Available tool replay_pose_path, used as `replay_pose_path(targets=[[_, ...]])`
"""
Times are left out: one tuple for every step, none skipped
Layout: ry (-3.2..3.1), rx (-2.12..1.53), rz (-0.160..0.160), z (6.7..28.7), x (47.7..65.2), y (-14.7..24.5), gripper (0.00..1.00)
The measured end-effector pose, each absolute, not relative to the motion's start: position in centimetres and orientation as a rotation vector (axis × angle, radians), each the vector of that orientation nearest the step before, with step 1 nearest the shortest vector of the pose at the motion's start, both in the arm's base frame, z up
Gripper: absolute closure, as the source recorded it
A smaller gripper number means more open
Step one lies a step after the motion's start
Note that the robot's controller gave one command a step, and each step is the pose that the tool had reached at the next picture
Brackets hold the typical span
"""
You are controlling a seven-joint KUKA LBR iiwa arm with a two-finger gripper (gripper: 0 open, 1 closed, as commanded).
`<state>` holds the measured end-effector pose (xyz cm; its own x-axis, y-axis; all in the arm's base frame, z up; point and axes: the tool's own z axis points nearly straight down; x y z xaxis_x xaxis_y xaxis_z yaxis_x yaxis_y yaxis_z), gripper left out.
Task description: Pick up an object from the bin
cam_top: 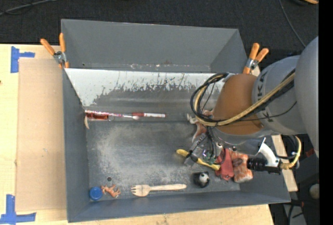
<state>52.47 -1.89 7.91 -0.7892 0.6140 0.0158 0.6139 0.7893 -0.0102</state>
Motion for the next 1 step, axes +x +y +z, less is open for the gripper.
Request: replay_pose_path(targets=[[-2.954,-0.999,0.010,7.74,50.12,-4.28,1.00]])
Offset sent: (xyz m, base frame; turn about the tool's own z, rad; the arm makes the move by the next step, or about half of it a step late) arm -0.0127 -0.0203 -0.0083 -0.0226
